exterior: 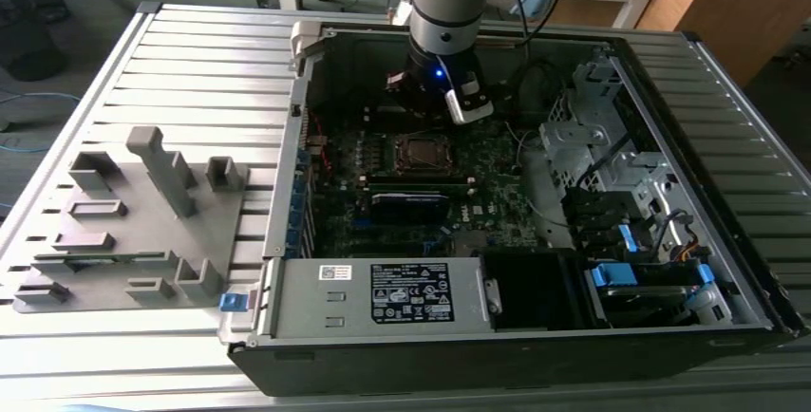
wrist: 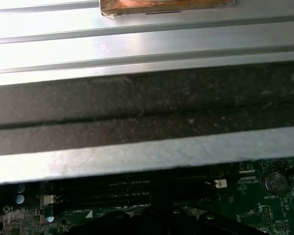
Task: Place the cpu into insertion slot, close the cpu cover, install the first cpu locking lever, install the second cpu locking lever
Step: 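Install the first cpu locking lever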
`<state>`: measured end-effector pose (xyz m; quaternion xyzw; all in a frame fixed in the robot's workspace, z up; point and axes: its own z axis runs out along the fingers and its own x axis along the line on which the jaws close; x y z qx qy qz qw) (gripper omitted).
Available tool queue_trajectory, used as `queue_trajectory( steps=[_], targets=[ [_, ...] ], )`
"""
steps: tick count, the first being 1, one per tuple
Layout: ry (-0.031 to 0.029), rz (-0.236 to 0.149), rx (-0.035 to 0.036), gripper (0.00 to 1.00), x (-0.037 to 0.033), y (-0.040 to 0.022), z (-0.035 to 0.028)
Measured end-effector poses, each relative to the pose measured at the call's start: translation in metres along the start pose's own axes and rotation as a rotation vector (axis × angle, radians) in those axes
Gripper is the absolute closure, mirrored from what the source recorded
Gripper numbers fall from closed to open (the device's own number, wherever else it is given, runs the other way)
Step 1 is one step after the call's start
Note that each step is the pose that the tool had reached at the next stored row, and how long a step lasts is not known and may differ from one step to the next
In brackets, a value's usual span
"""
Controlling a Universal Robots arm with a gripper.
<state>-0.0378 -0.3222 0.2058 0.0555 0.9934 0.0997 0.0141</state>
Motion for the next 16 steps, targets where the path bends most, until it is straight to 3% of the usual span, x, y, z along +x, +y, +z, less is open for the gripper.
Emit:
queue_trajectory(
  steps=[7, 16],
  targets=[
    [-0.0013, 0.006, -0.0005, 0.89, 0.0003, -0.0001, 0.0001],
    [-0.0107, 0.041, -0.0001, 0.89, 0.0003, -0.0008, 0.0005]
  ],
)
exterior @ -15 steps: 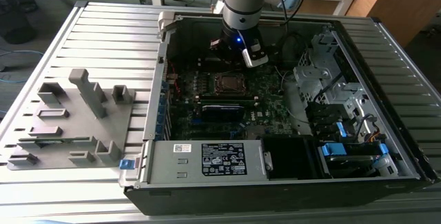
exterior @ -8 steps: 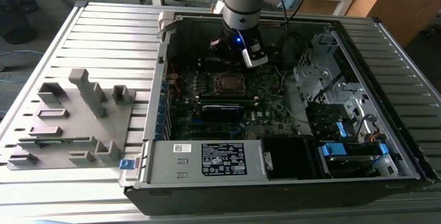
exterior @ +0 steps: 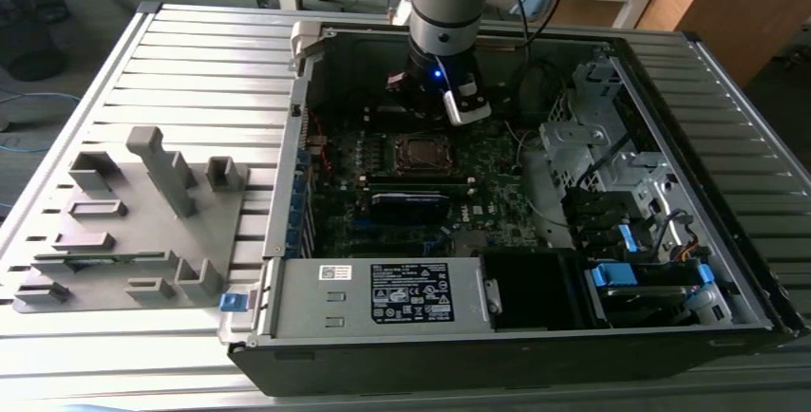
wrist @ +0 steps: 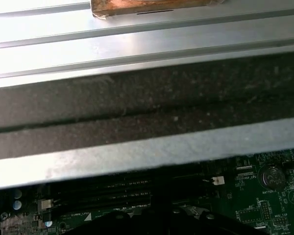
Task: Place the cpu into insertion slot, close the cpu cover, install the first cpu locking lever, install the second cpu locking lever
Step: 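Install the first cpu locking lever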
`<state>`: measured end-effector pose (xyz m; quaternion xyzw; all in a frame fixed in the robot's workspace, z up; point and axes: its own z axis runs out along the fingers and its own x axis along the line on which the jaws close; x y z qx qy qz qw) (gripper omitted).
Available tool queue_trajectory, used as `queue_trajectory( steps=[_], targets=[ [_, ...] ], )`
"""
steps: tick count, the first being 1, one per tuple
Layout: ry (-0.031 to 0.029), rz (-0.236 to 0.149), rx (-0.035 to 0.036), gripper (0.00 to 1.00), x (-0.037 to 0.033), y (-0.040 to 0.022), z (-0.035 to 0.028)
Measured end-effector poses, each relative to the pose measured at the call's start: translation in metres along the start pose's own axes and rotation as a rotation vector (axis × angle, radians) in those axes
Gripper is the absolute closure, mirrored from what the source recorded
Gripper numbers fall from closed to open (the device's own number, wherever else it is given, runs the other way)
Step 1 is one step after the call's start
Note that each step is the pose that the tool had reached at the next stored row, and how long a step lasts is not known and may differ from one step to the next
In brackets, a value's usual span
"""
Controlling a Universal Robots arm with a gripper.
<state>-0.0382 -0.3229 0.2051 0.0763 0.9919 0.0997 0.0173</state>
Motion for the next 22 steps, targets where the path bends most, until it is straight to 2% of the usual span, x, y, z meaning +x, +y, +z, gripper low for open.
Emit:
queue_trajectory(
  steps=[5, 6, 8, 11, 17, 22],
  targets=[
    [-0.0079, 0.003, -0.0014, 0.89, 0.0005, -0.0004, 0.0001],
    [-0.0110, 0.003, -0.0027, 0.89, 0.0013, -0.0005, 0.0001],
    [-0.0252, 0.002, -0.0095, 0.89, 0.0027, -0.0009, 0.0004],
    [-0.0349, 0.001, -0.0148, 0.89, 0.0030, -0.0017, 0.0005],
    [-0.0399, 0.000, -0.0170, 0.89, 0.0044, -0.0028, 0.0005],
    [-0.0523, -0.003, -0.0224, 0.89, 0.0064, -0.0033, 0.0007]
  ],
)
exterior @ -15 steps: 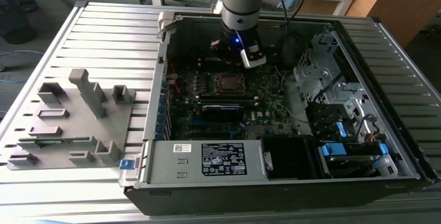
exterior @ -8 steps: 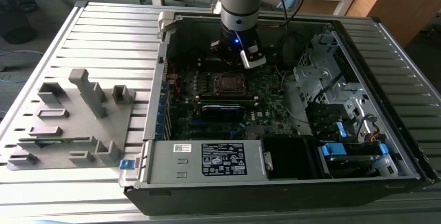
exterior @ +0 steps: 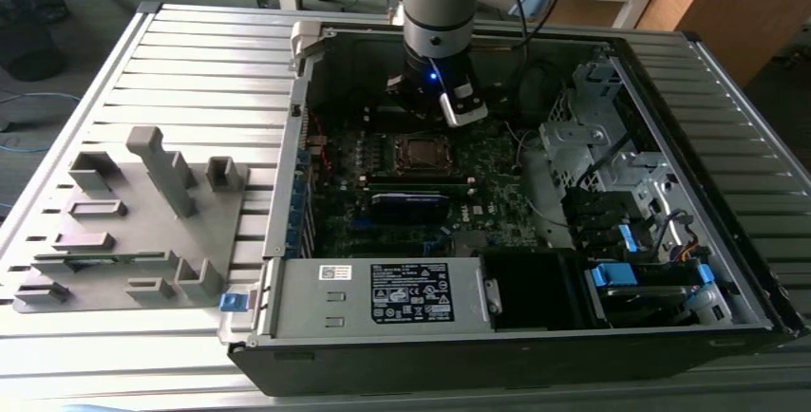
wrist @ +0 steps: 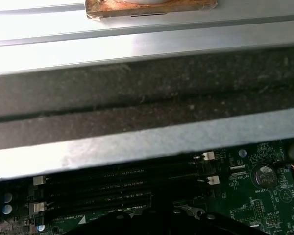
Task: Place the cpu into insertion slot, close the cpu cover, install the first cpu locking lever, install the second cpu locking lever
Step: 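Install the first cpu locking lever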
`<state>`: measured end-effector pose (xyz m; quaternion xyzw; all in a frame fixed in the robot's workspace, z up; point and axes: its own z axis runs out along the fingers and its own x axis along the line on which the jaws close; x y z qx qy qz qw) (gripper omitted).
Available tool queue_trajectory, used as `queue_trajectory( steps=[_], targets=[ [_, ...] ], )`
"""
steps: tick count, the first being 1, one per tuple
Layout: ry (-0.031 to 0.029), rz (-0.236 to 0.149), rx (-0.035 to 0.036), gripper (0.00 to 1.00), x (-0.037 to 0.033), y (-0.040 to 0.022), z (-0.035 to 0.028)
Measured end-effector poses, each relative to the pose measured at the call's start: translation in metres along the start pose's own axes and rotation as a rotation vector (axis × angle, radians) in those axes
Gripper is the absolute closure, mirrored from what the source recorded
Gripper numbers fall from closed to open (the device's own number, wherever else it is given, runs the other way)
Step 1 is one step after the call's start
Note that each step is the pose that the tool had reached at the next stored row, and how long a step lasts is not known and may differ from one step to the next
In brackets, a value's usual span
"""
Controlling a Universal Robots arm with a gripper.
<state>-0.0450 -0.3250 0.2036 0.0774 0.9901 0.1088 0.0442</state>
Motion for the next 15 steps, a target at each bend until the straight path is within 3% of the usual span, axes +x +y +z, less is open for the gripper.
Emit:
queue_trajectory(
  steps=[8, 15],
  targets=[
    [-0.0076, 0.011, -0.0023, 0.89, 0.0042, -0.0008, 0.0000],
    [-0.0111, 0.012, -0.0132, 0.89, 0.0050, -0.0009, 0.0004]
  ],
)
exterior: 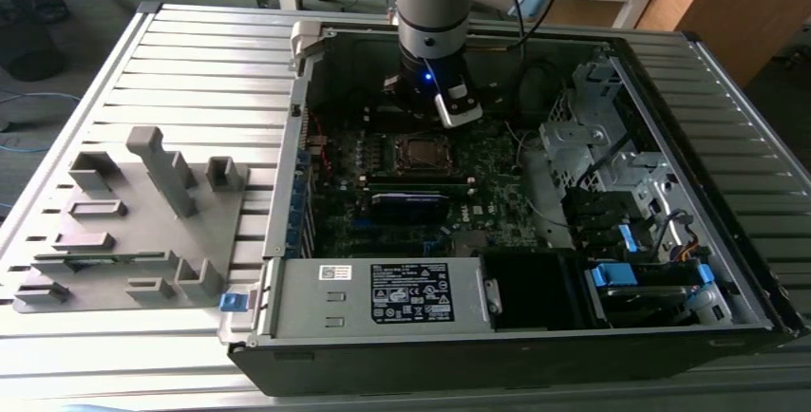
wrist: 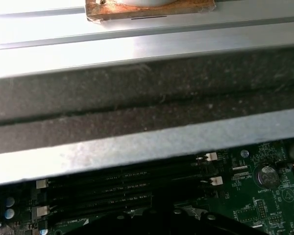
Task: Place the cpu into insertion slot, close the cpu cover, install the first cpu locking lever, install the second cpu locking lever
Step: 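Install the first cpu locking lever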
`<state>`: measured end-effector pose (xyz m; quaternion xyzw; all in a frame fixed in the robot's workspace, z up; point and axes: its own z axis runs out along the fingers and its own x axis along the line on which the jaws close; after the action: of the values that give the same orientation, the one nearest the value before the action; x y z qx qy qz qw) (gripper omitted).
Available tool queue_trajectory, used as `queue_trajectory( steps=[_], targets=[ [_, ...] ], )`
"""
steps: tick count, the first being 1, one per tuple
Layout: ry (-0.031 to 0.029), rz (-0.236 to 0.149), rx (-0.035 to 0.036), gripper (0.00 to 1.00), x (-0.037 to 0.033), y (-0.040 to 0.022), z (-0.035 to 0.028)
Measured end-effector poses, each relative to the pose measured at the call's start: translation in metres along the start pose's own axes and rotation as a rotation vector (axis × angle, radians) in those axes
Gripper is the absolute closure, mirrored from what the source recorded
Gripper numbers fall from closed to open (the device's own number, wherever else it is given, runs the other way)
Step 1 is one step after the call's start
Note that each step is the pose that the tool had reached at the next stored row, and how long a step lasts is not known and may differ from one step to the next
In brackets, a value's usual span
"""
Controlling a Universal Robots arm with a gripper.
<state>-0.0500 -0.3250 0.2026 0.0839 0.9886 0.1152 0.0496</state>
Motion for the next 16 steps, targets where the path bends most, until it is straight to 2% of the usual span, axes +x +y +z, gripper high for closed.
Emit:
queue_trajectory(
  steps=[16],
  targets=[
    [-0.0078, 0.008, -0.0018, 0.89, -0.0003, -0.0028, 0.0009]
  ],
)
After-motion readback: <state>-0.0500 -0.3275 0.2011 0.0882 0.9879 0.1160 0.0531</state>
